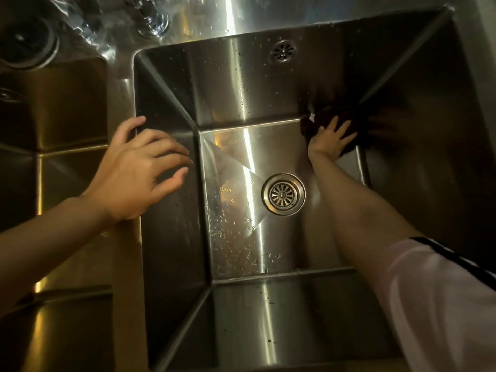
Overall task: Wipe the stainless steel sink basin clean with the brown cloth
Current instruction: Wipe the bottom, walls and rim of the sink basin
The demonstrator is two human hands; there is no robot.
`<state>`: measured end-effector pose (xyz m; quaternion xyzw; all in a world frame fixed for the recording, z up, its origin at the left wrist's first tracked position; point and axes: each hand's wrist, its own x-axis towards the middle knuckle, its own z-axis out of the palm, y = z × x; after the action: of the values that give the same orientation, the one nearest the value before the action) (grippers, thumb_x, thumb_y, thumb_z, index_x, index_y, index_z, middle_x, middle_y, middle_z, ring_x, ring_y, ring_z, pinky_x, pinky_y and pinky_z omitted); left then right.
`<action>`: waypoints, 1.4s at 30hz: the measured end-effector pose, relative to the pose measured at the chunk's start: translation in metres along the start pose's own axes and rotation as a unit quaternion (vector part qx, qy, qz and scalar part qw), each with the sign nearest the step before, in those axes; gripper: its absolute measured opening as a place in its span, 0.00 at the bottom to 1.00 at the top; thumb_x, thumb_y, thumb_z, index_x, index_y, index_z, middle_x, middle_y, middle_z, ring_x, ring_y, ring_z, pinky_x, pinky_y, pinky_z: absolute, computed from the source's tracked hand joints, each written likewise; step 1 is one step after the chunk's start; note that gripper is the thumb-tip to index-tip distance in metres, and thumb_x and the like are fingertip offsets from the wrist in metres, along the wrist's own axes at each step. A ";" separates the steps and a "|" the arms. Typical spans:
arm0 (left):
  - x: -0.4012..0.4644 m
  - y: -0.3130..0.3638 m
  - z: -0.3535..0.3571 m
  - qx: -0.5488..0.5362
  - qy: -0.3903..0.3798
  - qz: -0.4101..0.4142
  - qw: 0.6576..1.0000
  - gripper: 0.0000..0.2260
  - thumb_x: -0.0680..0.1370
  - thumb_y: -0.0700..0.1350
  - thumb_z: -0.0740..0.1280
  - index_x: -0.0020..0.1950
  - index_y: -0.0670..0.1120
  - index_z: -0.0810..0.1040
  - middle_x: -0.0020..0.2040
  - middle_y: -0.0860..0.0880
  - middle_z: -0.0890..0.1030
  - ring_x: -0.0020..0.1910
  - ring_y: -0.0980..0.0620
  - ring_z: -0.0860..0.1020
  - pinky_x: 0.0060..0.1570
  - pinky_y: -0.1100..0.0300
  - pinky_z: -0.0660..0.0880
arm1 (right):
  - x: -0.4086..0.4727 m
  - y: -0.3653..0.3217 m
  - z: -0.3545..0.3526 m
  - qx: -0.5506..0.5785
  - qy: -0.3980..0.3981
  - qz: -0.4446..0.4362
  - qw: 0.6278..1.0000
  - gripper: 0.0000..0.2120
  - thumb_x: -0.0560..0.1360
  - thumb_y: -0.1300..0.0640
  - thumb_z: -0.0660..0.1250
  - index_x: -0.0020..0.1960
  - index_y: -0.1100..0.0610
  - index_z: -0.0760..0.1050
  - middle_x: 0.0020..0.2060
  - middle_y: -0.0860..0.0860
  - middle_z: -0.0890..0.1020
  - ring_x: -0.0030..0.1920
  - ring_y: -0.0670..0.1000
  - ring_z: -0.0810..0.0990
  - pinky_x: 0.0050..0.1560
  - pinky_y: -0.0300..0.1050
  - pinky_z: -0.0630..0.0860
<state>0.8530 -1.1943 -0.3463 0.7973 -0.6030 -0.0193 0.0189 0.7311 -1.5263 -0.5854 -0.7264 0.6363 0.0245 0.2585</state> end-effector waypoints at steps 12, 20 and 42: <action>-0.001 -0.002 0.003 0.012 -0.012 0.004 1.000 0.21 0.80 0.55 0.53 0.55 0.48 0.82 0.55 0.49 0.82 0.61 0.47 0.74 0.71 0.47 0.50 | -0.048 0.060 0.007 -0.127 -0.024 -0.249 0.960 0.23 0.82 0.49 0.53 0.77 0.50 0.58 0.77 0.53 0.55 0.77 0.61 0.49 0.77 0.53 0.49; -0.001 0.000 -0.002 0.015 -0.019 0.012 1.000 0.21 0.80 0.55 0.52 0.55 0.48 0.82 0.54 0.48 0.83 0.61 0.46 0.75 0.71 0.46 0.50 | -0.049 0.095 -0.015 -0.151 -0.095 -0.348 0.920 0.23 0.82 0.51 0.57 0.76 0.50 0.60 0.77 0.54 0.56 0.77 0.61 0.50 0.77 0.51 0.48; 0.000 0.006 -0.010 0.007 -0.020 0.002 1.000 0.20 0.80 0.54 0.53 0.54 0.48 0.83 0.53 0.49 0.83 0.59 0.47 0.76 0.71 0.41 0.55 | -0.113 0.095 0.001 -0.111 -0.114 -0.235 0.959 0.24 0.83 0.51 0.55 0.77 0.49 0.56 0.78 0.53 0.52 0.77 0.61 0.45 0.77 0.52 0.49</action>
<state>0.8481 -1.1956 -0.3357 0.7956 -0.6051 -0.0313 0.0016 0.6216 -1.4285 -0.5781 -0.8720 0.4073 0.1162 0.2455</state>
